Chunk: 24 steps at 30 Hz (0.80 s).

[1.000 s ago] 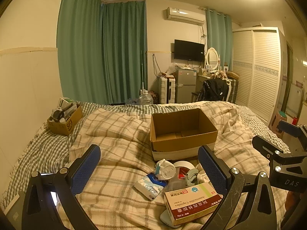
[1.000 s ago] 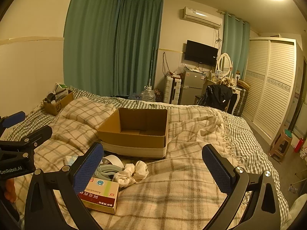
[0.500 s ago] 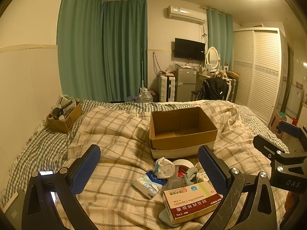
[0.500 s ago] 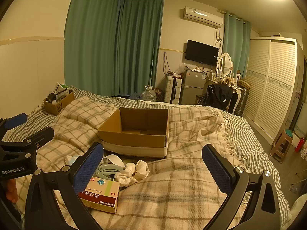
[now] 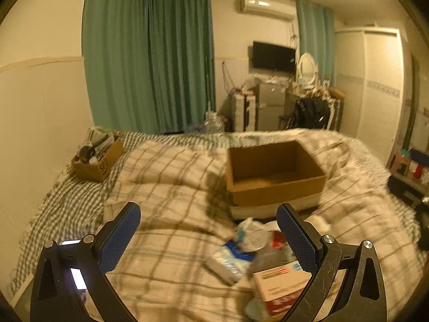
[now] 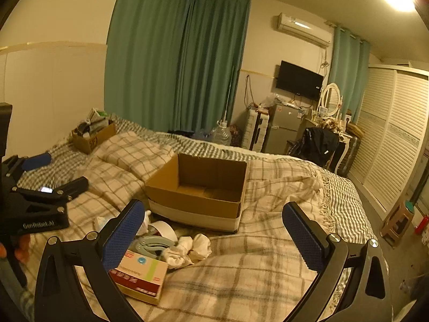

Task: Organize objects
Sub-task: 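Grasp the blue tissue pack with the left gripper while the right grasps the white cloth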

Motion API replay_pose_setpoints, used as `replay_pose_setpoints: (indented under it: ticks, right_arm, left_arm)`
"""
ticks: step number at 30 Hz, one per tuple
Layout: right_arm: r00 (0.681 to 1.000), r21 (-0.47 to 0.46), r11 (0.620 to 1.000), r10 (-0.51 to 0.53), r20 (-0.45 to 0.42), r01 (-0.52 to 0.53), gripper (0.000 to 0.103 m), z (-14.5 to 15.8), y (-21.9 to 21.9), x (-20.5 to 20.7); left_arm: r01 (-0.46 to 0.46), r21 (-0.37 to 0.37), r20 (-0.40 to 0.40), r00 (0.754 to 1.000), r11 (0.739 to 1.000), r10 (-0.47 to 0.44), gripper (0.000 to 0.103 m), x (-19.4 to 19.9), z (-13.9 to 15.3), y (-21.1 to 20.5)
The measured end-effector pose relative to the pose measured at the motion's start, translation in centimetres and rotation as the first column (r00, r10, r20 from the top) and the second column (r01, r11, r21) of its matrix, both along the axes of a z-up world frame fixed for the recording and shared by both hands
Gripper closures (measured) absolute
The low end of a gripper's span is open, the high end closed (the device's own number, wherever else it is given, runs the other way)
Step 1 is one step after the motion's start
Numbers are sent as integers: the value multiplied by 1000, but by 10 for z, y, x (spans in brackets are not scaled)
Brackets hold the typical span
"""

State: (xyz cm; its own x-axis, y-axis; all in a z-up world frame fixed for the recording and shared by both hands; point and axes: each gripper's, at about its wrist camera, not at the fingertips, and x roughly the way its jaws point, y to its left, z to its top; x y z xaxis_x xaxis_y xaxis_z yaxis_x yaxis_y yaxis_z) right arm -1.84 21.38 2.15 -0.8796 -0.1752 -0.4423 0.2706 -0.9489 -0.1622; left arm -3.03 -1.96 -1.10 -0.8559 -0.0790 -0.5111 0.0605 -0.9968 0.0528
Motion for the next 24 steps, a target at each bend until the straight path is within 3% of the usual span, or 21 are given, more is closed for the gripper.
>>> replay_pose_setpoints:
  ticks: [6, 9, 12, 14, 16, 18, 24]
  right_arm:
    - [996, 27, 1000, -5, 94, 2, 0, -25, 8, -37]
    - [989, 45, 999, -7, 148, 0, 0, -44, 10, -56]
    - [979, 49, 999, 3, 204, -13, 0, -64, 10, -72]
    - [969, 46, 999, 12, 245, -24, 0, -78, 10, -81]
    - [960, 40, 999, 14, 280, -27, 0, -88, 10, -89]
    - [949, 37, 999, 17, 314, -30, 0, -97, 11, -94]
    - [923, 69, 993, 63, 380, -96, 0, -113, 1, -98]
  left_arm:
    - [-13, 11, 205, 979, 1000, 10, 2, -29, -54, -8]
    - [17, -33, 300, 954, 999, -7, 11, -43, -83, 1]
    - [47, -21, 387, 921, 999, -35, 14, -54, -104, 8]
    - [72, -23, 409, 911, 997, -56, 15, -61, -113, 13]
    - [100, -22, 423, 902, 995, -81, 22, -67, -118, 19]
    - [140, 22, 437, 889, 990, -135, 54, -70, -120, 21]
    - [129, 33, 408, 903, 991, -132, 65, -62, -110, 23]
